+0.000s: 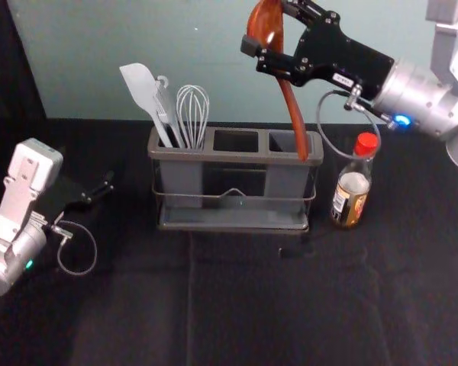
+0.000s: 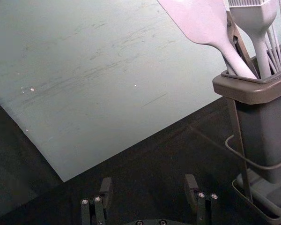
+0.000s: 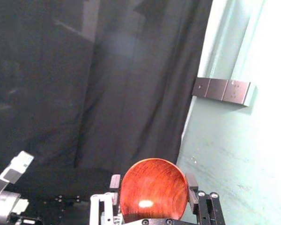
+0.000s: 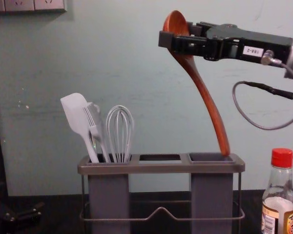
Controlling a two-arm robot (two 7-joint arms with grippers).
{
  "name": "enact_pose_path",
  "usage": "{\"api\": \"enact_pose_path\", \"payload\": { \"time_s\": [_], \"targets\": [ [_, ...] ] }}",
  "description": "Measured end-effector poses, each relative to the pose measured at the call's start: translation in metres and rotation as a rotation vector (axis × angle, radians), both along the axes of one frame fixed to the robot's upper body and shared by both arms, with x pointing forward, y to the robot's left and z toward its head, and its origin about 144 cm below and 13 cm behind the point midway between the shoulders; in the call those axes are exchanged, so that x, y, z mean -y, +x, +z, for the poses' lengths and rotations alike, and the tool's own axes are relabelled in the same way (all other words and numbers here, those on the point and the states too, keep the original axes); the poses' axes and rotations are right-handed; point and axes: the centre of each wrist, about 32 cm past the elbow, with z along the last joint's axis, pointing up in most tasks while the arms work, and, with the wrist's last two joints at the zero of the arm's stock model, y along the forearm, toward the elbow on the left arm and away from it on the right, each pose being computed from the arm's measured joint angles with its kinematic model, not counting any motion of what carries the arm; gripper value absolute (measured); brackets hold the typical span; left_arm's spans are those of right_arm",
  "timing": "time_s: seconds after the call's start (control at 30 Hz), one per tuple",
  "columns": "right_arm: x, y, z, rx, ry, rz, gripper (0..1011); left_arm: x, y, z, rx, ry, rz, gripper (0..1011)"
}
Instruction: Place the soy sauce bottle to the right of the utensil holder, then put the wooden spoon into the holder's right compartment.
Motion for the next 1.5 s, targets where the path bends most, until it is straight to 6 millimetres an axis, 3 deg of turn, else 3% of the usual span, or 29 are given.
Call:
{"api": "enact_pose_path", "payload": {
  "time_s": [0.33,0.8,1.5],
  "targets": [
    [-0.011,0.025,0.0,-0.004,-0.011,-0.01,842,0.0,0.0,0.0,0.0,0.0,0.0,1005],
    [-0.016,0.038,-0.011,-0.027,-0.036,-0.025,842,0.0,0.0,0.0,0.0,0.0,0.0,1005],
    [-0.003,0.031,-0.042,-0.084,-0.06,-0.011,842,0.0,0.0,0.0,0.0,0.0,0.0,1005]
  ]
}}
